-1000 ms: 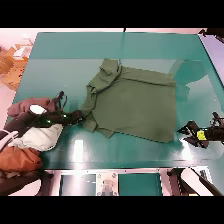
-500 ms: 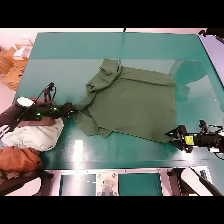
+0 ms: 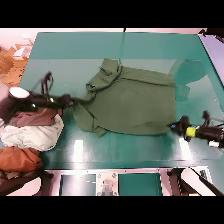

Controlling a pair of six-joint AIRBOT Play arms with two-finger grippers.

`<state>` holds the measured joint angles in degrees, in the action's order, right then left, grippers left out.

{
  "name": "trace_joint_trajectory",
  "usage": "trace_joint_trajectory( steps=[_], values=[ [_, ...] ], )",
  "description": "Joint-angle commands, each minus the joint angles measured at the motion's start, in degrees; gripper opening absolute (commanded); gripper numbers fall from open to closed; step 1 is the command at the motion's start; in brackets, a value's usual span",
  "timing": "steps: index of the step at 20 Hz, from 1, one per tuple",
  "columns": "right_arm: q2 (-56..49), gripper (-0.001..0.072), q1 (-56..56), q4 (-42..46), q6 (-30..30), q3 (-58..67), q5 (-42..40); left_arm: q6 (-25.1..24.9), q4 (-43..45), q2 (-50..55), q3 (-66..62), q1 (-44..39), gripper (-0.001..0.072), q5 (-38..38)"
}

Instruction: Fold the shirts.

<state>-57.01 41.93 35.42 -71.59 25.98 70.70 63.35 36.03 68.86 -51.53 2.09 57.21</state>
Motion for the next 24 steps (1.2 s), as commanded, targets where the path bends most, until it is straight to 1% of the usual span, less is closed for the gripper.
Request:
trace_joint_trajectory(
  steps=[1,2,4,6,8,9,11,12,15,16,18,21,23,24],
  values=[
    [3.1,0.0021,0.1,-13.6,0.1,16.6,7.2,2.2,-0.2,-3.9,-18.6,0.0,0.0021,6.3],
    [4.8,0.0021,0.2,-16.7,-1.0,24.2,5.9,2.1,0.1,-5.4,-26.6,0.0,0.0021,6.2],
    [7.5,0.0021,1.0,-20.3,-2.7,39.0,0.3,2.3,2.2,-7.1,-42.7,0.0,0.0022,4.7],
    [8.7,0.0021,2.5,-20.4,-3.4,54.7,-6.6,4.2,4.5,-7.3,-58.2,0.0,0.0022,4.2],
    [8.8,0.0021,4.8,-20.4,-3.4,67.3,-11.2,5.9,7.1,-7.5,-70.8,0.0,0.0023,3.3],
    [8.8,0.0022,6.0,-20.3,-3.4,72.1,-12.7,6.8,8.7,-8.4,-74.4,0.0,0.0022,2.0],
    [8.8,0.0021,8.6,-20.1,-3.4,78.8,-14.5,8.2,11.1,-12.3,-74.4,0.0,0.0022,-1.3],
    [8.8,0.0021,9.5,-19.8,-3.4,80.7,-14.8,9.4,12.3,-14.1,-73.7,0.0,0.0022,-1.2],
    [8.6,0.0022,9.6,-15.2,-3.4,81.1,-13.9,14.4,17.6,-17.7,-70.9,0.0,0.0023,0.9],
    [8.4,0.0022,9.6,-13.4,-3.4,80.3,-12.7,16.3,19.2,-17.8,-69.8,0.0,0.0023,2.5],
    [8.0,0.0022,9.2,-12.8,-3.4,76.5,-12.1,19.0,20.9,-17.3,-66.1,0.0,0.0023,6.5],
    [7.1,0.0021,3.8,-7.6,-2.9,66.8,-12.2,20.7,21.0,-16.1,-54.7,0.0,0.0023,7.0],
    [5.8,0.0022,-2.6,-0.9,-2.7,57.3,-13.5,20.5,21.0,-13.6,-47.1,0.0,0.0022,5.3],
    [5.0,0.0022,-5.4,2.3,-2.7,52.5,-15.1,19.6,21.1,-11.9,-43.8,0.0,0.0023,4.1]
  ],
)
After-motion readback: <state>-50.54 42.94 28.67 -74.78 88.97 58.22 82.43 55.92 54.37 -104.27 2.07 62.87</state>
